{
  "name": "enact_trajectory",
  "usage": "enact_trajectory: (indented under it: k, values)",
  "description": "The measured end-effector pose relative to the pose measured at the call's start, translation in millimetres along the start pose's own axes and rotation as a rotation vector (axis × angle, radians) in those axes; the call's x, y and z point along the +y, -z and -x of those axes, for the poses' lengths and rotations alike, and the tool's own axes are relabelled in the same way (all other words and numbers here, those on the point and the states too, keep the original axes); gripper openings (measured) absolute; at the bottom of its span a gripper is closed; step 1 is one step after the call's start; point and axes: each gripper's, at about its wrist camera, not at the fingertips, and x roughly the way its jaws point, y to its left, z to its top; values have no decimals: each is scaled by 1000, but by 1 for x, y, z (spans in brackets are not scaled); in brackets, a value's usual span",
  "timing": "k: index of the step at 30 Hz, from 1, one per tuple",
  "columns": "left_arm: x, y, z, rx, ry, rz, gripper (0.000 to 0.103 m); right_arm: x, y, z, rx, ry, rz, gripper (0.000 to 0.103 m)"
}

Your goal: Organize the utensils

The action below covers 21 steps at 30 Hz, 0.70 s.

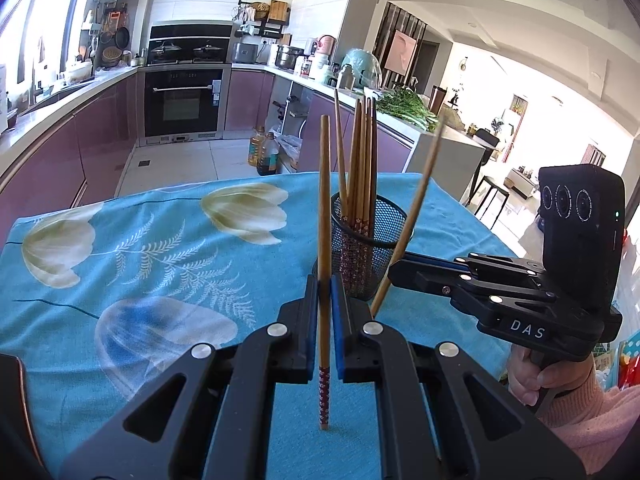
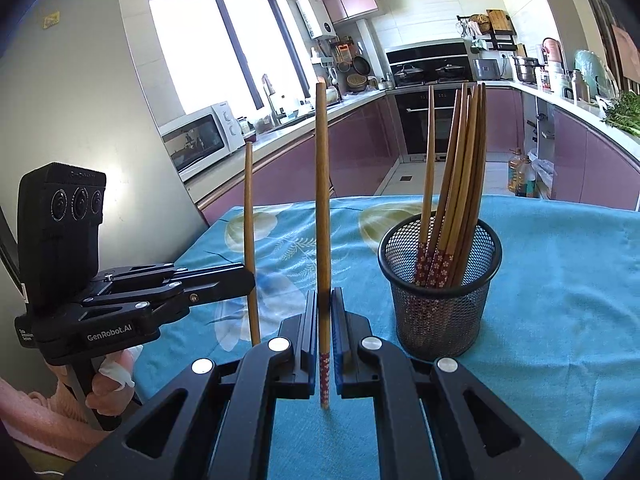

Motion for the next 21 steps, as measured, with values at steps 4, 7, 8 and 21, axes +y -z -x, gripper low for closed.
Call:
enact_trajectory:
  k: [4, 7, 8, 21]
  values:
    - [-2, -2, 5, -16, 7, -4, 7, -2, -3, 4, -14, 2, 4, 6]
    - [-3, -4, 7, -24, 12, -4, 7, -2, -4, 6, -21, 5, 7, 6]
    - [-3, -4, 7, -25, 15, -4, 7, -2, -5, 6, -23, 5, 8, 6]
    - [-4, -6, 7, -31, 40, -6, 7, 0, -9, 10, -42, 17, 24, 6]
